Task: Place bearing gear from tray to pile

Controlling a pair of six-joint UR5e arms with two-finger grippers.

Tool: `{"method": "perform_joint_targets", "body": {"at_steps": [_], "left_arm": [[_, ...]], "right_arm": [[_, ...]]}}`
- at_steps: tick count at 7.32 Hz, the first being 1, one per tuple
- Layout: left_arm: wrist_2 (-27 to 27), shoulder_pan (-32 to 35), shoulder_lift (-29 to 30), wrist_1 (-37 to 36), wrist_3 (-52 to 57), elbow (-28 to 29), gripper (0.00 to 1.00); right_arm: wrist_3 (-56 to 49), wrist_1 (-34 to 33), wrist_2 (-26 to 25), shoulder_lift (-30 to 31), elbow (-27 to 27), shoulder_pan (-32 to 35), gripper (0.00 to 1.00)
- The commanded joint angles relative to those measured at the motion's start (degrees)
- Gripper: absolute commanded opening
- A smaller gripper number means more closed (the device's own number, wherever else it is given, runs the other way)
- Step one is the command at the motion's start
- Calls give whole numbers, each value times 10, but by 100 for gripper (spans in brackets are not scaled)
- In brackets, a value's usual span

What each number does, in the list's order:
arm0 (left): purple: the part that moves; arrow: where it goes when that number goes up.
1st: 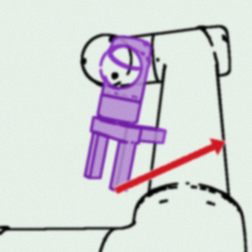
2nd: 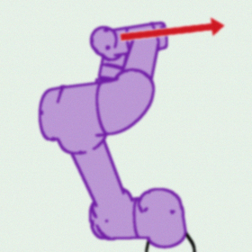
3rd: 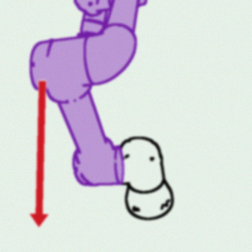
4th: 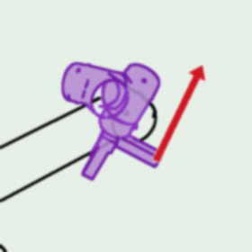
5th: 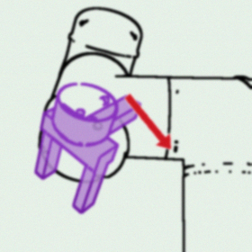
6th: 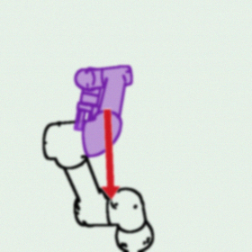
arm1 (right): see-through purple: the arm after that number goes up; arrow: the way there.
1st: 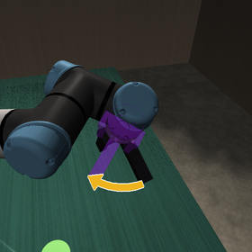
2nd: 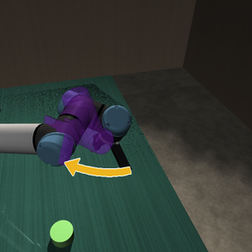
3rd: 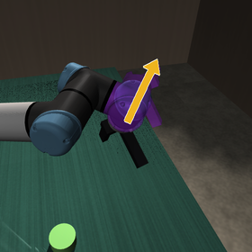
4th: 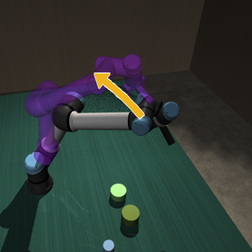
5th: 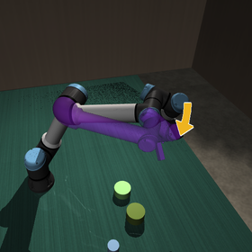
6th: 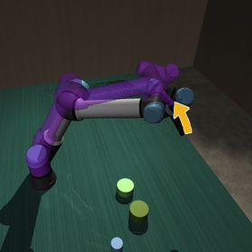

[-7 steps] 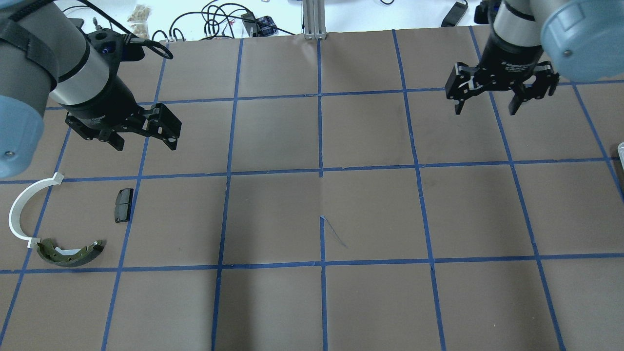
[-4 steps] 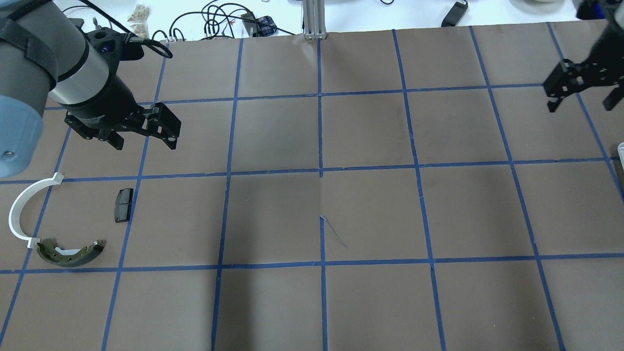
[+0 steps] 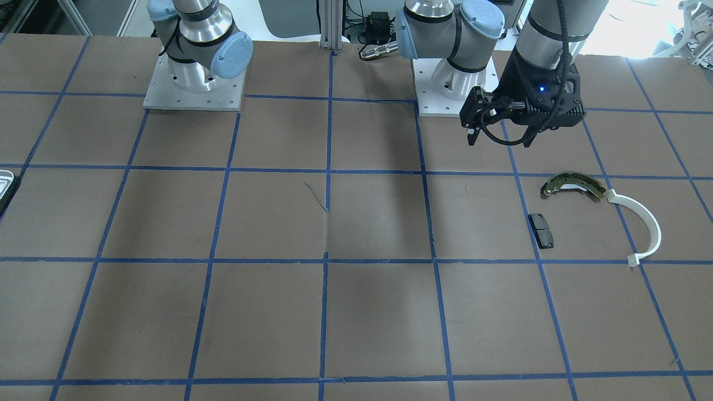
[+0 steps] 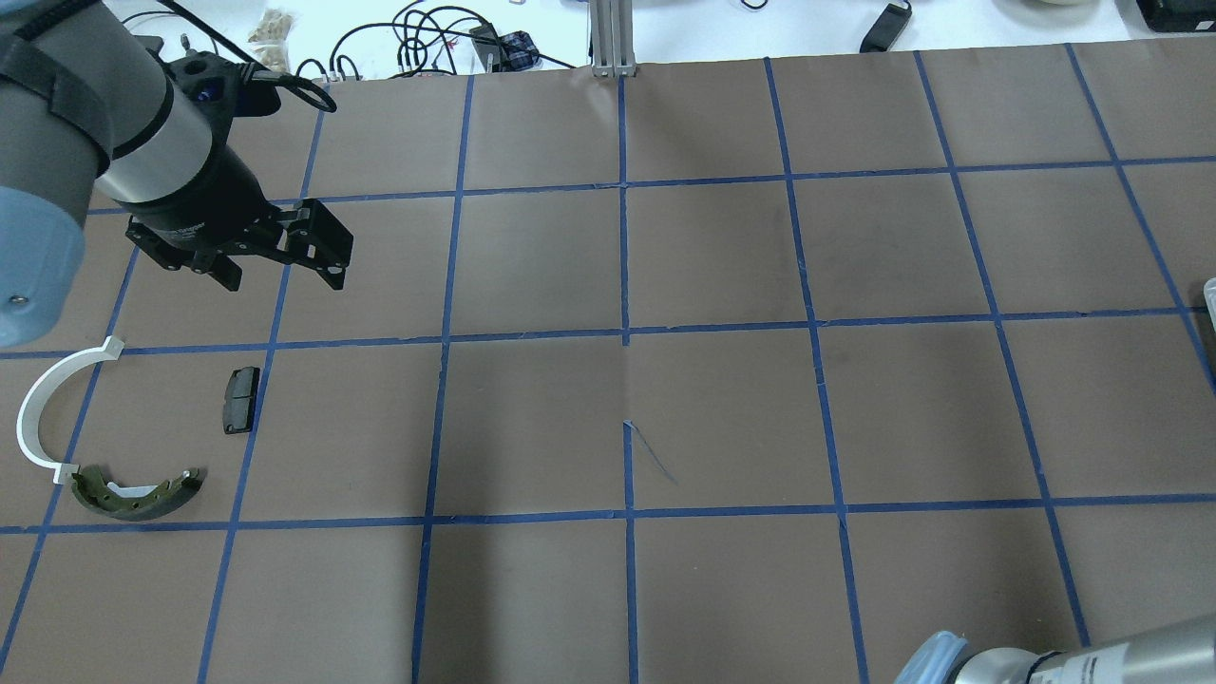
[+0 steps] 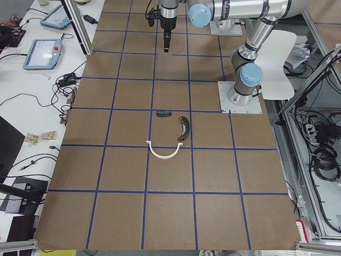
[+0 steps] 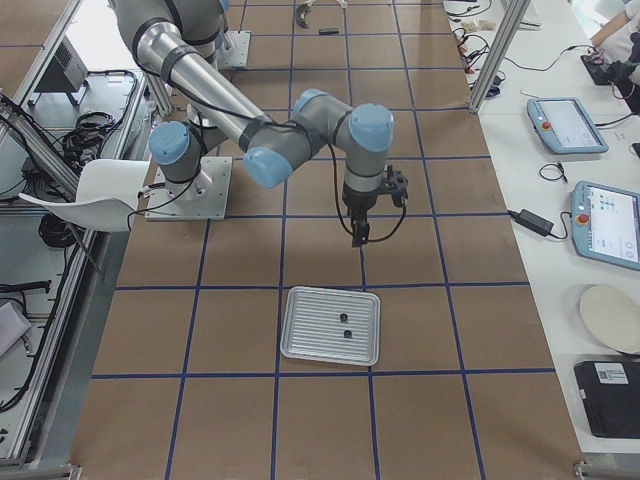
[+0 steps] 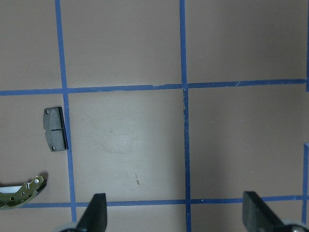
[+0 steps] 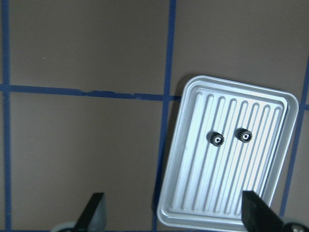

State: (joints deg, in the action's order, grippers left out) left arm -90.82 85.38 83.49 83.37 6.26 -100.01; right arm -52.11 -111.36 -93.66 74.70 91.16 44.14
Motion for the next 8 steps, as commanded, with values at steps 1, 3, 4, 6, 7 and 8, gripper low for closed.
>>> {"method": "perform_joint_targets", "body": {"at_steps": [1,3,4,6,7,8], "left_arm": [[-1,0,5,0,9,-2,100],[-1,-2,9,-18,11,-1,100],[-2,-1,3,-17,11,-1,100],[0,-1,9,-18,12,-1,100],[0,-1,9,-24,11,-1,100],[-1,-1,5,-25,11,-2,100]], "right_arm": [[-101,-117,30,-93,0,-61,100],[-120,-142,39,-141,1,-68,100],[-120,-149,39,-156,1,-68,100],[-122,-162,39,-172,1,-68,100],[-122,-164,39,-177,0,-68,100],[-123,-165,38,-177,0,-68,100]]}}
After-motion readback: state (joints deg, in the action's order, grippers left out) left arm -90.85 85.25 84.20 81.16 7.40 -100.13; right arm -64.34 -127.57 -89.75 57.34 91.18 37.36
